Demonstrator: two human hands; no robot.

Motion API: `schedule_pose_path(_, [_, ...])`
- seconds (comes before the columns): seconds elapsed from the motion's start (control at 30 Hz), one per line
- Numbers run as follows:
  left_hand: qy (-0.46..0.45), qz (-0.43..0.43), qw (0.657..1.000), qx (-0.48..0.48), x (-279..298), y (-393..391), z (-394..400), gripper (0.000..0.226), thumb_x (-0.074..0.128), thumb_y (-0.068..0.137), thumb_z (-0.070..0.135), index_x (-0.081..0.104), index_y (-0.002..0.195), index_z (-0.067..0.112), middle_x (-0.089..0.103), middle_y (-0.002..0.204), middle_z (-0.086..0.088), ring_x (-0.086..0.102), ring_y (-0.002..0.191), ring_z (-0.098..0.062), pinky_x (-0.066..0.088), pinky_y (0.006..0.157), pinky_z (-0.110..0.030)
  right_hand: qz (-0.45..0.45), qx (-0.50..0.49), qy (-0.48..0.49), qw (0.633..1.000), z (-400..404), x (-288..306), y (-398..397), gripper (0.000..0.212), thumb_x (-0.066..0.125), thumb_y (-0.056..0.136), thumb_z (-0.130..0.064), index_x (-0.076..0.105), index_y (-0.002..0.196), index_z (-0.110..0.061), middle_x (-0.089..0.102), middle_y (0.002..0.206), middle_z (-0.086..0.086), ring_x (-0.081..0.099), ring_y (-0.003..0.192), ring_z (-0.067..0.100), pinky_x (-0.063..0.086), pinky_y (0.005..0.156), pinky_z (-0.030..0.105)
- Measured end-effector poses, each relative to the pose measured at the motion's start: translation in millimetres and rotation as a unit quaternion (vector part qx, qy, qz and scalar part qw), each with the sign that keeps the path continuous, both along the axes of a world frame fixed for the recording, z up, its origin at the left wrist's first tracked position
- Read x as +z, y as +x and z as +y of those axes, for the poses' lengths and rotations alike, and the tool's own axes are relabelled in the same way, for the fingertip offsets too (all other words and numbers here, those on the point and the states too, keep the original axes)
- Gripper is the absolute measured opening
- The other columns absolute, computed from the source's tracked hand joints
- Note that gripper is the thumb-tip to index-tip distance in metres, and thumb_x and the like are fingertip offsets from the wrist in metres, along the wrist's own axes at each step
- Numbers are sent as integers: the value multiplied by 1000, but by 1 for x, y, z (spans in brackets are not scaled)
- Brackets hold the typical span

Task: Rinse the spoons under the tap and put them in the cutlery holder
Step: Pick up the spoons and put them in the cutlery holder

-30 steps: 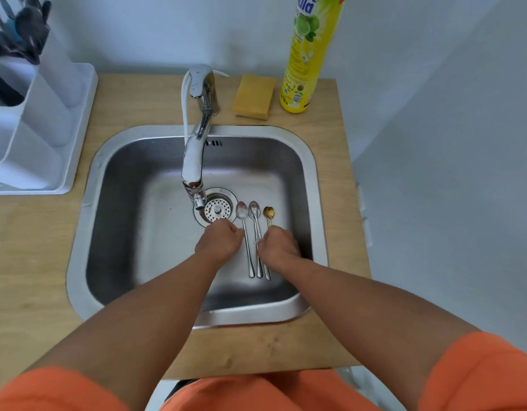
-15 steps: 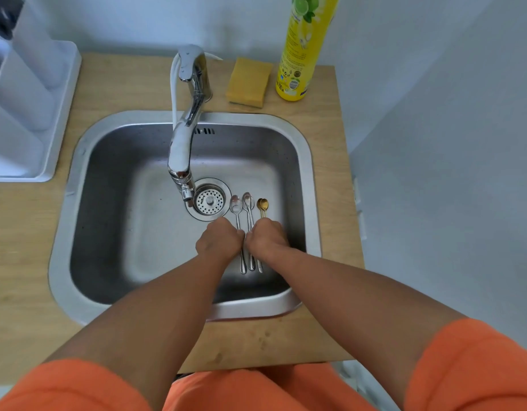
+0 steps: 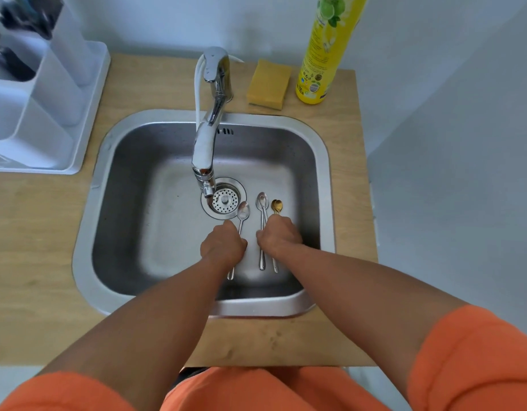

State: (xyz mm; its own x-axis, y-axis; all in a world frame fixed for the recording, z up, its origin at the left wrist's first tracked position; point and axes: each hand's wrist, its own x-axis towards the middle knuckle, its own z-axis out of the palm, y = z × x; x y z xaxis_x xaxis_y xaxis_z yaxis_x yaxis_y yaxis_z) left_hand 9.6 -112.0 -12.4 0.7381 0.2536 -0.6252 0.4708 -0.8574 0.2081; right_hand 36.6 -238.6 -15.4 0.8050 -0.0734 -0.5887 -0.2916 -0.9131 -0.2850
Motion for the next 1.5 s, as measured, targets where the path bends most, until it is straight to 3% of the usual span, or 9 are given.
schedule_pose_path(0.23, [-53,25,997,50,4,-6,13,26,67,85,28,62,105,10,70,106,-13,73,89,-35,62,83,-40,-6,40,-17,999,4,-4,3,9,66,86,-23,58,86,-18,70,111,11,68,96,34,43,65,28])
schedule_pose_path(0.4, [-79,26,994,74,6,-9,21,26,63,88,35,64,96,11,69,94,-11,72,82,-34,63,83,-45,4,46,-13,999,4,0,5,25,67,82,-32,48,74,-19,56,88,4,60,85,30,41,64,28])
schedule_pose_path(0.53, [-133,-5,984,119,8,-9,41,22,60,81,31,60,67,14,66,72,-8,69,68,-31,65,74,-47,11,41,-1,999,-2,3,4,26,64,78,-37,49,69,-18,55,80,2,58,75,27,35,51,24])
schedule_pose_path(0.67, [-141,-58,975,161,16,-8,65,23,57,81,33,60,67,16,63,63,-1,57,49,-25,64,65,-47,30,25,31,999,-2,7,0,24,62,75,-37,56,69,-15,57,75,2,63,75,28,36,51,24])
schedule_pose_path(0.9, [-76,-191,966,159,49,1,112,19,59,95,39,69,94,23,73,93,-3,68,88,-30,54,76,-36,13,-4,215,976,14,12,-17,11,67,78,-28,62,76,-19,72,79,-2,65,68,12,52,65,29])
schedule_pose_path(1.1, [-40,-357,918,169,121,16,155,18,59,96,40,72,97,26,68,82,13,64,76,-13,43,65,-28,86,-24,369,925,45,21,-23,8,62,93,-15,59,87,-19,78,88,9,54,50,10,44,45,21])
schedule_pose_path(1.2, [-5,-430,888,165,164,35,184,23,60,94,41,73,97,22,75,94,3,67,90,-23,52,81,-37,86,-13,388,917,64,25,-26,12,60,97,-14,55,88,-20,76,88,9,52,52,14,43,46,24])
schedule_pose_path(1.37, [52,-538,826,161,225,68,245,31,58,92,42,74,103,18,76,97,3,69,91,-16,46,81,-27,69,11,437,897,99,36,-34,9,59,92,-6,58,93,-16,70,69,-2,58,46,27,54,50,39])
schedule_pose_path(1.5, [76,-540,817,186,252,85,288,31,56,90,45,72,103,23,74,97,9,68,92,-15,43,78,-25,48,15,447,893,125,46,-41,19,59,89,-6,63,91,-24,66,76,4,62,49,27,60,52,51])
